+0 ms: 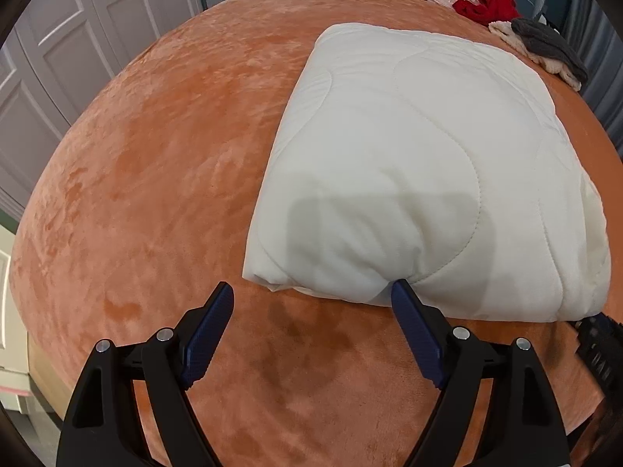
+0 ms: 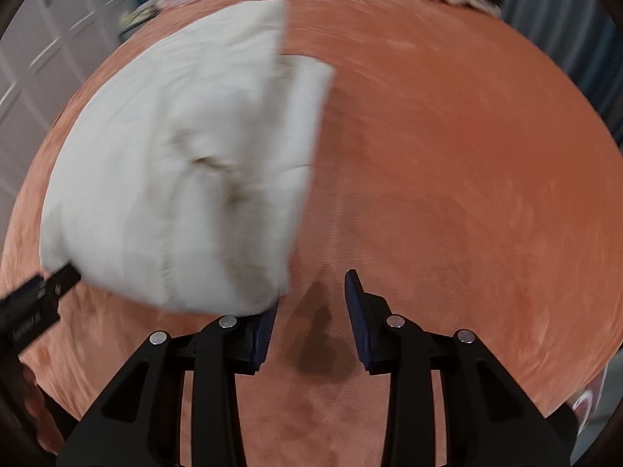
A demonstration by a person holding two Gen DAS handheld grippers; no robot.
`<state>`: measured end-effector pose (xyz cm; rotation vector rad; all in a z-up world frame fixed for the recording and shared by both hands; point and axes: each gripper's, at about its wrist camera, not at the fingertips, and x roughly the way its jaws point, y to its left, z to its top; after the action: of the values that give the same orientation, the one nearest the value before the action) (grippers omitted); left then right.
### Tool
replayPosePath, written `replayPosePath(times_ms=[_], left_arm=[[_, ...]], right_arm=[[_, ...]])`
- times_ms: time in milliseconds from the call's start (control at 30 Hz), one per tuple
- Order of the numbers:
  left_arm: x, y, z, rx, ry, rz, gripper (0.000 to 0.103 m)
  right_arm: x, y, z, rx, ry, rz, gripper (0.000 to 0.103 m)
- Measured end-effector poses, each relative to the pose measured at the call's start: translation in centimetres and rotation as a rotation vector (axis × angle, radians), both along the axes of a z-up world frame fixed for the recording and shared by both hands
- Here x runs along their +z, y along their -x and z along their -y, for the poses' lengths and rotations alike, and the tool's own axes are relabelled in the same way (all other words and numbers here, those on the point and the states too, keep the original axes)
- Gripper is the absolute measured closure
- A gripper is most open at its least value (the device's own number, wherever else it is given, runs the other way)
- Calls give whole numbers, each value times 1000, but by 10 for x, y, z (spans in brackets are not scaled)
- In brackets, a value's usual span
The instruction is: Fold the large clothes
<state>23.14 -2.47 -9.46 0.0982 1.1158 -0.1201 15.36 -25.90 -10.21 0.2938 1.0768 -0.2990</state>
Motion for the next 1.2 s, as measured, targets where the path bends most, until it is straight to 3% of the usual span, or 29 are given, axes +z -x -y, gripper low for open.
replayPosePath(times_ms=[200, 300, 367, 567, 733, 1033, 1200], left_arm=[[11, 13, -6, 14, -20, 22, 23], [22, 25, -10, 23, 4, 37, 23], [33, 38, -11, 21, 19, 55, 23], [57, 80, -6, 3, 3, 105, 23], [72, 114, -1, -1, -21, 157, 23], [89, 160, 8, -51, -50, 225, 22], [92, 174, 3, -44, -29, 234, 22]], right_arm=[[20, 45, 2, -22, -5, 61, 69], [36, 68, -5, -1, -1, 98, 63], [49, 78, -10, 11, 7, 123, 43], [87, 99, -45, 62, 87, 222, 22], [99, 116, -60, 85, 155, 250, 19], [110, 159, -75, 79, 169, 287, 15], [112, 175, -78, 69, 158, 302, 15]])
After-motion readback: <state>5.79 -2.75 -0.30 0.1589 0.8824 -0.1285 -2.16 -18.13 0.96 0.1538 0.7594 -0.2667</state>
